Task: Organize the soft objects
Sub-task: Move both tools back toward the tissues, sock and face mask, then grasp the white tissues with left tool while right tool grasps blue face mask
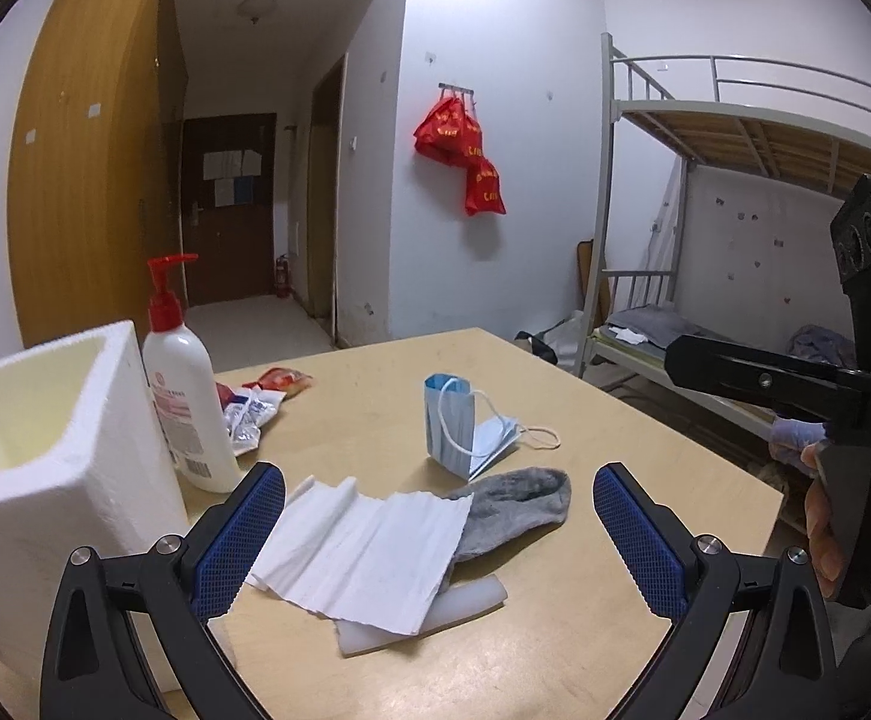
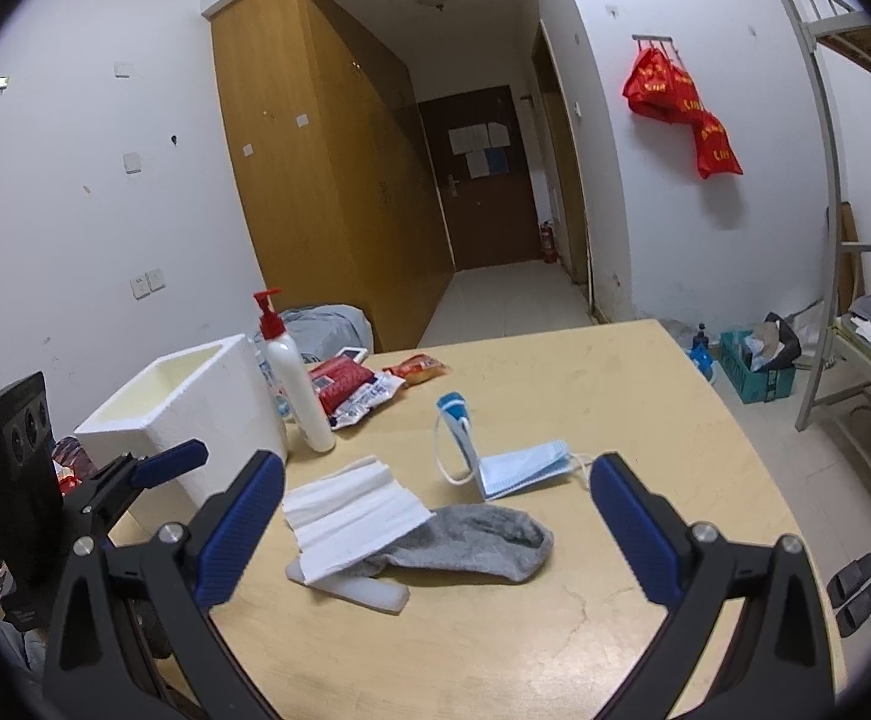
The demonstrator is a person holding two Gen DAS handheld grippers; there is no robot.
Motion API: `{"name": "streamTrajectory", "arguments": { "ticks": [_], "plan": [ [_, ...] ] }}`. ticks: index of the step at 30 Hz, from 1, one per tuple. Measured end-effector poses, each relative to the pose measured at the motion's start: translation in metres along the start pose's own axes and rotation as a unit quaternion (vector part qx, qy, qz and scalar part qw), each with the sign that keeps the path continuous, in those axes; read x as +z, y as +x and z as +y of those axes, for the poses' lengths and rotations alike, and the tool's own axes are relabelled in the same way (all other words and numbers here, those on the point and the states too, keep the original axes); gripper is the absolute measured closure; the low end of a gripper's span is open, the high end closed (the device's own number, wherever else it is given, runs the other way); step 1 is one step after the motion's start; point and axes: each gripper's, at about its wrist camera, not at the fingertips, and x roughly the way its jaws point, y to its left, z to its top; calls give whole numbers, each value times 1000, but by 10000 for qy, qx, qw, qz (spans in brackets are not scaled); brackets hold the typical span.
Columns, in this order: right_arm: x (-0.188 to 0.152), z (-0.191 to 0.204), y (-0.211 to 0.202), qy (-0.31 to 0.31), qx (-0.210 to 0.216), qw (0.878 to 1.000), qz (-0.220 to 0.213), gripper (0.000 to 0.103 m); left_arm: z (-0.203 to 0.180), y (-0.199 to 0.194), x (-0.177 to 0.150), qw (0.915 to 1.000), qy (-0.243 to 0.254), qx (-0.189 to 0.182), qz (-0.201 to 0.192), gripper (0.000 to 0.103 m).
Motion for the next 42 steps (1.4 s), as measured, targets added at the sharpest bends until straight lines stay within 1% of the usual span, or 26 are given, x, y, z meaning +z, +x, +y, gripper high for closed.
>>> {"name": "streamTrajectory", "arguments": {
  "ticks": [5,11,21,25,29,31,32,34,35,38,42],
  "plan": [
    [-3,-8,11,-17,-11,9999,153,0,7,13,-8,10000,-42,68,45,0],
    [-5,-15,30,-15,16,9993,378,0,17,33,-13,9992,-262,8,303,0],
    [-1,-21,66,-133,94,9965,817,0,30,61,-17,9957,-438,216,785,1],
    [3,-22,78,-176,111,9952,957,0,33,70,-18,9941,-486,167,959,4],
    [8,-22,88,-246,149,9941,1048,0,41,82,-14,9913,-608,174,1151,5],
    [8,-22,93,-259,190,9938,1069,0,44,92,-14,9897,-644,71,1274,6],
    [8,-23,94,-259,206,9936,1080,0,46,96,-15,9887,-683,100,1327,10],
    [8,-27,99,-249,209,9930,1131,0,49,103,-18,9867,-752,165,1432,13],
    [8,-28,103,-259,202,9926,1168,0,53,107,-20,9851,-837,245,1485,13],
    [8,-31,112,-292,164,9914,1264,0,57,113,-23,9831,-880,334,1570,14],
    [9,-33,123,-374,175,9897,1369,0,58,119,-25,9819,-855,329,1661,16]
  ]
}}
